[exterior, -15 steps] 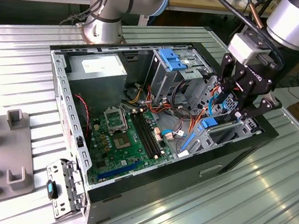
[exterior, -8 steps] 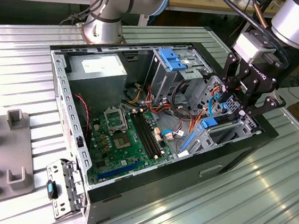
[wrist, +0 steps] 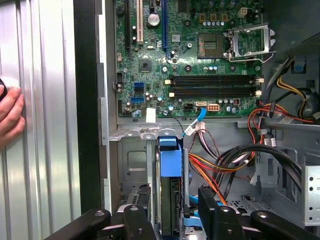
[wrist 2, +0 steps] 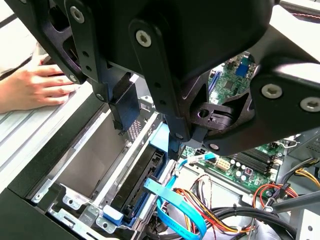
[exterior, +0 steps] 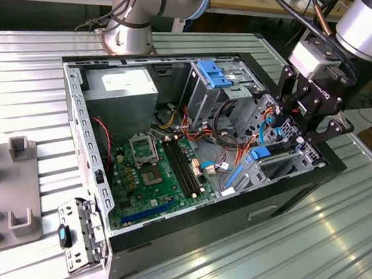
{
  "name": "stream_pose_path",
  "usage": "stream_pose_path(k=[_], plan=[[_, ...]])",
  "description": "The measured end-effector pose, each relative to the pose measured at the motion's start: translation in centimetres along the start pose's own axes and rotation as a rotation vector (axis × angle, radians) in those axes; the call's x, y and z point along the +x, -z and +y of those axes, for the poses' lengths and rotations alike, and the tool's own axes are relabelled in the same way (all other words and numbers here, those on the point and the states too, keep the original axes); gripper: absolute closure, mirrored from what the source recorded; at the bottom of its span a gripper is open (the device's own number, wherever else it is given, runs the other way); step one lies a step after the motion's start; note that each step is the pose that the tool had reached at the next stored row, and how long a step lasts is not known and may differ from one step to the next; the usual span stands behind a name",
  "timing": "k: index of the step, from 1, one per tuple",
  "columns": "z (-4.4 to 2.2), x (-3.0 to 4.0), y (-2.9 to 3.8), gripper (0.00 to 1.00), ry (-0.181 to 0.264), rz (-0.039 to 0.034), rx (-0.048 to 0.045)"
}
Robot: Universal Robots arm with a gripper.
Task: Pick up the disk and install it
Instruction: 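Insert the disk into the insertion slot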
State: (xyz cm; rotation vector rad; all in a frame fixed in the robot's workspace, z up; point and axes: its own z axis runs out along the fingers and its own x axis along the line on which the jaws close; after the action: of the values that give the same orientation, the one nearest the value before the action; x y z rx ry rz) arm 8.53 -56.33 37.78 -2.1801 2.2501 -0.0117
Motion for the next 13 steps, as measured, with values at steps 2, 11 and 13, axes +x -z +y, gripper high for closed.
stream_pose_path(k=[2,11,13], plan=[[0.00,0.00,0.00,0.50,0.000,0.0000,0.0000],[-0.57,-1.10,-0.10,0.50,0.002,0.0001,0.0000],[-0.85,-1.14,-0.14,0.50,0.002,0.0003,0.0000]])
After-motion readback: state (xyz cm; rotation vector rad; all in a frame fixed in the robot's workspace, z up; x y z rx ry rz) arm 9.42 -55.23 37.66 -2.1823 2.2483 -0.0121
